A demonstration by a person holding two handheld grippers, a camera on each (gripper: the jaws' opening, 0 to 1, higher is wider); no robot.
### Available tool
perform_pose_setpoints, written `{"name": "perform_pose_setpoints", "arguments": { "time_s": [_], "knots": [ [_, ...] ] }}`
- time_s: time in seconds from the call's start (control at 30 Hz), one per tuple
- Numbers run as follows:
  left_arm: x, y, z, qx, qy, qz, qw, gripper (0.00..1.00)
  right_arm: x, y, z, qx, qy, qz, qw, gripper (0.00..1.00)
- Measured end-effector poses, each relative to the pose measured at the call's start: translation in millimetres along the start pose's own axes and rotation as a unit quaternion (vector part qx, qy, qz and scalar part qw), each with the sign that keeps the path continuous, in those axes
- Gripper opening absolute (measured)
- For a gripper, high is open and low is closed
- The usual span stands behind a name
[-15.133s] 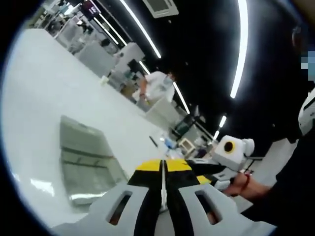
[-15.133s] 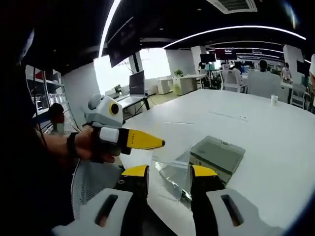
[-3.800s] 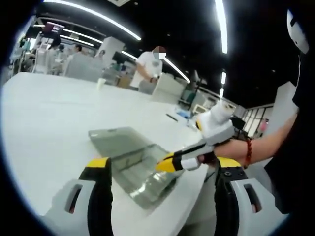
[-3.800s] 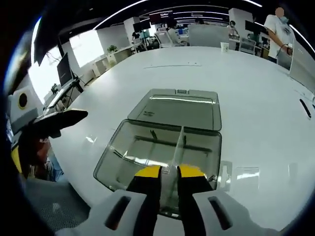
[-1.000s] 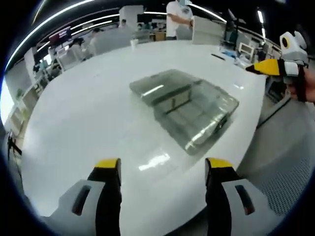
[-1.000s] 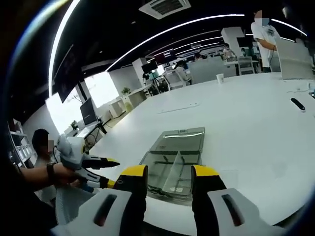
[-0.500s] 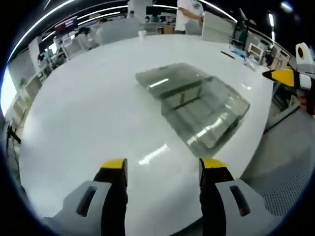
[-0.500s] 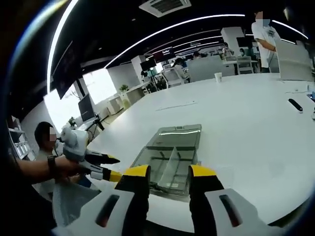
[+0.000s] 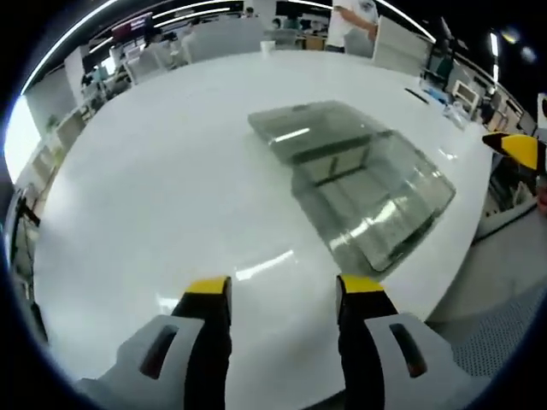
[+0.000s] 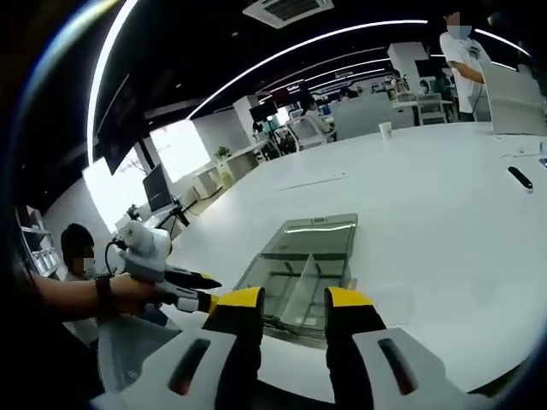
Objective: Insert the divider into the dual guide fixture by aligning both edges with the guide slots and pushing it downward to the bottom, including one-sided entry, uneven engagement, binding, and posture correction.
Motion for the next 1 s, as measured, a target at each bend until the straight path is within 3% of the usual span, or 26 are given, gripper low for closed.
{"name": "perform_pose_setpoints", "arguments": {
  "time_s": [0.4, 0.5, 0.57, 1.0],
  "knots": [
    [-2.5, 3.9, -10.6, -0.016, -0.016, 0.018, 0.9996, 0.43, 1.0, 0.0, 5.3, 0.001, -0.002, 0.01, 1.0, 0.21],
    [-5.5, 3.8, -11.9, -0.027, 0.01, 0.033, 0.999, 0.41, 1.6, 1.7, 5.2, -0.001, -0.001, 0.011, 0.9999, 0.21],
    [-4.1, 5.3, -11.2, -0.029, -0.003, 0.032, 0.9991, 0.41, 1.4, 2.6, 4.6, -0.002, 0.0, 0.012, 0.9999, 0.21],
    [-7.6, -0.1, -15.2, -0.058, 0.018, 0.024, 0.9979, 0.32, 1.9, 2.3, 4.6, -0.001, 0.005, 0.01, 0.9999, 0.19]
  ]
}}
Point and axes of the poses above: the point that each gripper's makers call its tool centre point, and the gripper's own axes: y roughly forward along the fingers, x roughly to its right, z roughly out of its top, the point moved 2 cm from there along -y, roughly backward along the fingers, and after that the axes turned 2 degrees about -y, right-handed, at the moved point
